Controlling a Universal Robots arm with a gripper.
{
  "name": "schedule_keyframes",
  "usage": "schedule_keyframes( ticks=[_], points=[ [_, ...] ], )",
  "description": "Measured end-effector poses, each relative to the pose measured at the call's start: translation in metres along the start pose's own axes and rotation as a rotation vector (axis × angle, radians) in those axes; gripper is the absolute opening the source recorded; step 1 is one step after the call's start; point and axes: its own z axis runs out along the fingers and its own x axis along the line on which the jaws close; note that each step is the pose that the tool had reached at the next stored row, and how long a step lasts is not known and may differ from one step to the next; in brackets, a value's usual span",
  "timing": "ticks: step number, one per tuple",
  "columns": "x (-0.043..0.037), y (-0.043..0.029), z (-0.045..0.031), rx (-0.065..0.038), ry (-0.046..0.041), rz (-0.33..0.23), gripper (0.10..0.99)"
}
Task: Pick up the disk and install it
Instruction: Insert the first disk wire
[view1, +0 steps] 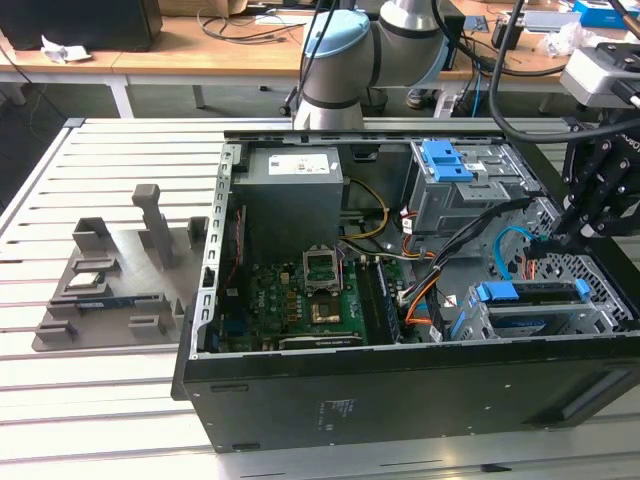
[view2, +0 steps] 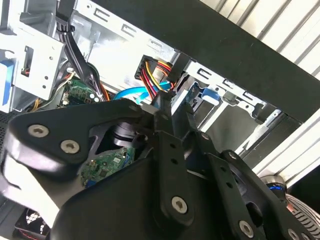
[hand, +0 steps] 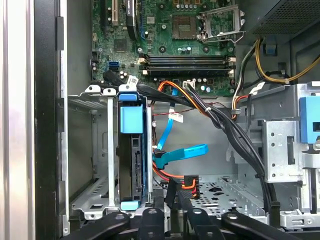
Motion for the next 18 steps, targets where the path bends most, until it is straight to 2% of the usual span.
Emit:
schedule_keyframes(
  ticks=[1, 4, 6, 9, 11, 13, 18],
  points=[
    [0.0000, 0.0000, 0.0000, 0.000, 0.0001, 0.000, 0.302],
    [-0.0041, 0.0000, 0.0020, 0.000, 0.0069, 0.000, 0.302],
    [-0.0070, 0.0001, 0.0044, 0.000, 0.0081, 0.003, 0.302],
    [-0.0071, 0.0005, 0.0106, 0.001, 0.0219, 0.007, 0.302],
    [-0.0070, 0.0014, 0.0123, 0.001, 0.0273, 0.008, 0.302],
    [-0.0069, 0.0036, 0.0143, 0.001, 0.0290, 0.008, 0.302],
    [-0.0069, 0.0037, 0.0145, 0.001, 0.0293, 0.008, 0.302]
  ],
)
